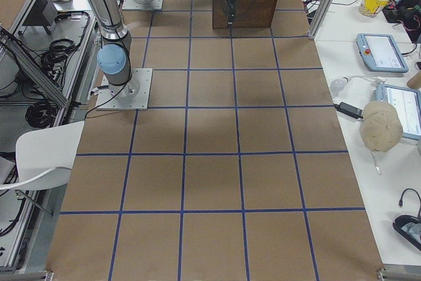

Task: Open drawer and put corn inside
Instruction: 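Lower the corn into the drawer and open the left gripper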

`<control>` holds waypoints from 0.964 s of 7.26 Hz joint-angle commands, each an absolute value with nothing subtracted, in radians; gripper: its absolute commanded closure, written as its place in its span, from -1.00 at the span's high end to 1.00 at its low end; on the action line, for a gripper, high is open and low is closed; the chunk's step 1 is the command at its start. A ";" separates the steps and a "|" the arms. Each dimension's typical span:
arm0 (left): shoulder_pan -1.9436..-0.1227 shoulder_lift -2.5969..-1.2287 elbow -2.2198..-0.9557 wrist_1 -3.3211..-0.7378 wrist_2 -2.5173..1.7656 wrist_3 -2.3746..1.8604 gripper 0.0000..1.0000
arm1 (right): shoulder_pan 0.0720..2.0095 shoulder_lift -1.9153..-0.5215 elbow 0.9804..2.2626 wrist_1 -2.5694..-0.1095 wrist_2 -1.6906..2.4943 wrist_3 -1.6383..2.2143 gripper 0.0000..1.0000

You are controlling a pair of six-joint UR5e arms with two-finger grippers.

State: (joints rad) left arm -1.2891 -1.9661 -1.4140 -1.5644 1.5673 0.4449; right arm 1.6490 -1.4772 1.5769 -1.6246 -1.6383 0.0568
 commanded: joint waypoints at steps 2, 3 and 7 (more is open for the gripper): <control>-1.290 -1.999 -1.417 -1.542 1.568 0.443 0.83 | 1.649 -1.477 1.577 -1.624 -1.638 0.057 1.00; -1.290 -1.994 -1.416 -1.542 1.566 0.443 1.00 | 1.649 -1.477 1.577 -1.626 -1.638 0.057 1.00; -1.302 -1.941 -1.317 -1.557 1.583 0.443 1.00 | 1.649 -1.477 1.577 -1.625 -1.638 0.057 1.00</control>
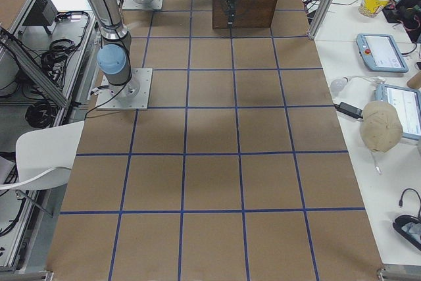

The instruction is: Open drawer and put corn inside

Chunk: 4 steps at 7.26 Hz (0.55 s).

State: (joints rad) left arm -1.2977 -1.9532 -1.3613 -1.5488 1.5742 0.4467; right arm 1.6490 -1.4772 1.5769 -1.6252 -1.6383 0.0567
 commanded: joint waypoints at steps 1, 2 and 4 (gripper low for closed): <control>-1.318 -1.921 -1.293 -1.575 1.582 0.386 1.00 | 1.649 -1.477 1.577 -1.624 -1.638 0.057 1.00; -1.368 -1.896 -1.275 -1.601 1.583 0.265 1.00 | 1.649 -1.477 1.577 -1.624 -1.638 0.057 1.00; -1.492 -1.861 -1.270 -1.624 1.571 0.126 1.00 | 1.649 -1.477 1.577 -1.626 -1.638 0.057 1.00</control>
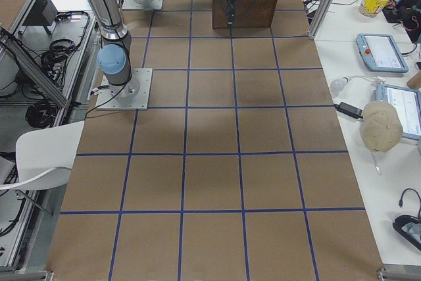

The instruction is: Open drawer and put corn inside

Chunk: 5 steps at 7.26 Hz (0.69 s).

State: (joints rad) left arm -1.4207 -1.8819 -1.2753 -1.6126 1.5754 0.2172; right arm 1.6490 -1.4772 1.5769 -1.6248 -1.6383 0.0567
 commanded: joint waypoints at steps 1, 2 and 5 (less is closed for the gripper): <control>-1.532 -1.846 -1.278 -1.626 1.586 0.051 1.00 | 1.649 -1.477 1.577 -1.625 -1.637 0.057 1.00; -1.563 -1.832 -1.291 -1.631 1.583 -0.001 1.00 | 1.649 -1.477 1.577 -1.624 -1.637 0.057 1.00; -1.586 -1.758 -1.437 -1.608 1.571 -0.008 1.00 | 1.649 -1.477 1.577 -1.624 -1.638 0.057 1.00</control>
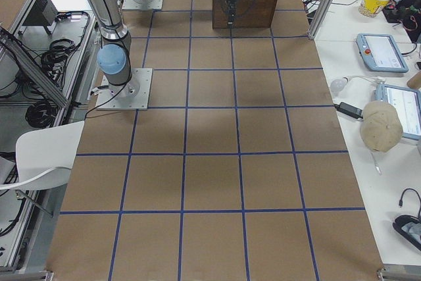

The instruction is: Open drawer and put corn inside

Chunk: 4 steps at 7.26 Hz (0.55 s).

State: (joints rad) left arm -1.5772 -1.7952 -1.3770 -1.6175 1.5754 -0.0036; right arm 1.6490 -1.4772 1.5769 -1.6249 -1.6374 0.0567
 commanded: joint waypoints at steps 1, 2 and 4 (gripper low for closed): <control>-1.586 -1.726 -1.477 -1.606 1.572 0.003 1.00 | 1.649 -1.477 1.577 -1.626 -1.638 0.057 1.00; -1.586 -1.694 -1.514 -1.605 1.574 -0.006 1.00 | 1.649 -1.477 1.577 -1.625 -1.638 0.057 1.00; -1.576 -1.642 -1.542 -1.601 1.575 -0.002 1.00 | 1.649 -1.477 1.577 -1.626 -1.638 0.057 1.00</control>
